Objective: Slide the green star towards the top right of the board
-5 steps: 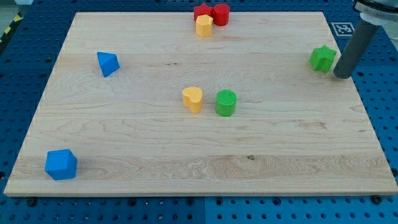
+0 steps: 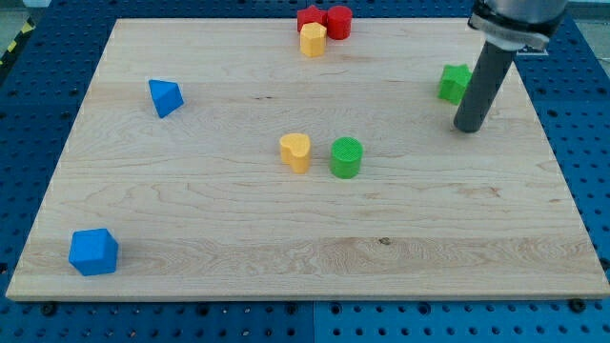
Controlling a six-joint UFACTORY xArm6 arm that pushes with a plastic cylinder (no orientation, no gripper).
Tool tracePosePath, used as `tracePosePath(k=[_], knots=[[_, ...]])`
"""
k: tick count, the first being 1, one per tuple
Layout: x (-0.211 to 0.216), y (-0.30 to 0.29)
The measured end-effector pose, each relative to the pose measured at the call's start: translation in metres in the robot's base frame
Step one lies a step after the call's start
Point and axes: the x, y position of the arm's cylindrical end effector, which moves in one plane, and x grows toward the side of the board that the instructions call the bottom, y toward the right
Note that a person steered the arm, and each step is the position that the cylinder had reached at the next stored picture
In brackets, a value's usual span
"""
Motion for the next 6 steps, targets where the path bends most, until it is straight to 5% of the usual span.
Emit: tracePosePath(k=[2, 6], knots=[[0.001, -0.004], [-0.126, 0.005]])
